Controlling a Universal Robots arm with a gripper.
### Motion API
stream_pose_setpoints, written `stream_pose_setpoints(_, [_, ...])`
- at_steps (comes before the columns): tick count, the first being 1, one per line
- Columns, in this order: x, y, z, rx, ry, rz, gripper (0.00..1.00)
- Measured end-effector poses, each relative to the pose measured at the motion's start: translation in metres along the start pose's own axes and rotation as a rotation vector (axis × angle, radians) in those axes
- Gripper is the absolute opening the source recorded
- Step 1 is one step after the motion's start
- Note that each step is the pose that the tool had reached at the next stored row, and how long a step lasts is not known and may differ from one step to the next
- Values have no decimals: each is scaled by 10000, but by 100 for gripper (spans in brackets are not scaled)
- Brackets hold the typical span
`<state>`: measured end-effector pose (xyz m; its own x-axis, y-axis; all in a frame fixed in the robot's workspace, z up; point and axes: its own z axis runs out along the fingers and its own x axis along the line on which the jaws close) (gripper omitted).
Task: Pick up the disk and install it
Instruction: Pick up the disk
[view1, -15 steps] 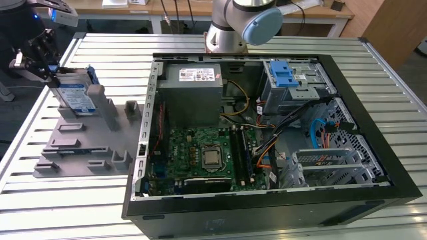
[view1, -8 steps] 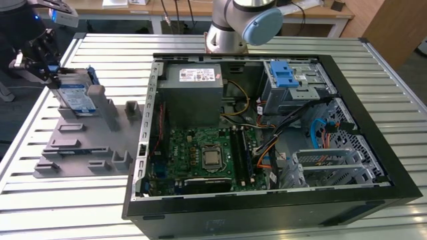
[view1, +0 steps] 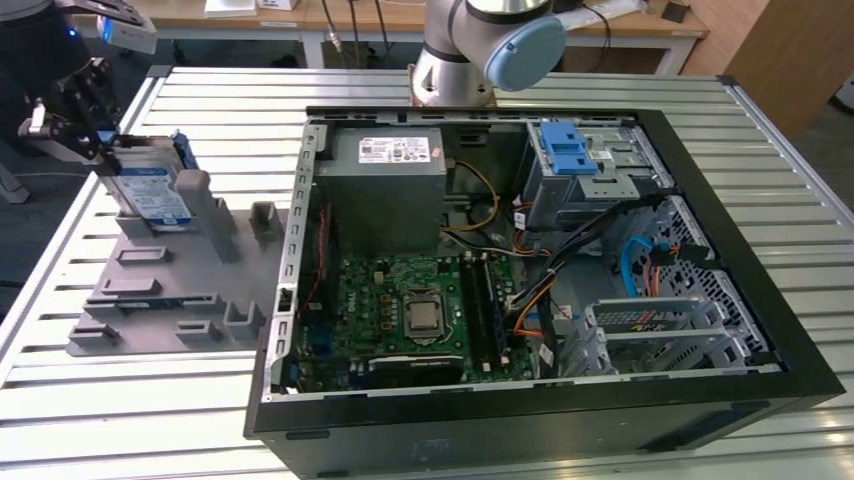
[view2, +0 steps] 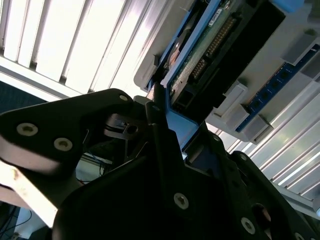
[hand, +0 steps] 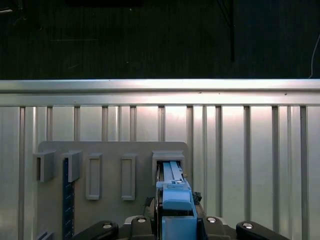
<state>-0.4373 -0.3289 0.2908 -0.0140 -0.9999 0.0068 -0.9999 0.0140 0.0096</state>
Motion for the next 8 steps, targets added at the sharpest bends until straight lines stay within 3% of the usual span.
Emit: stream_pose_setpoints(8, [1,1,-84,0,0,0,36])
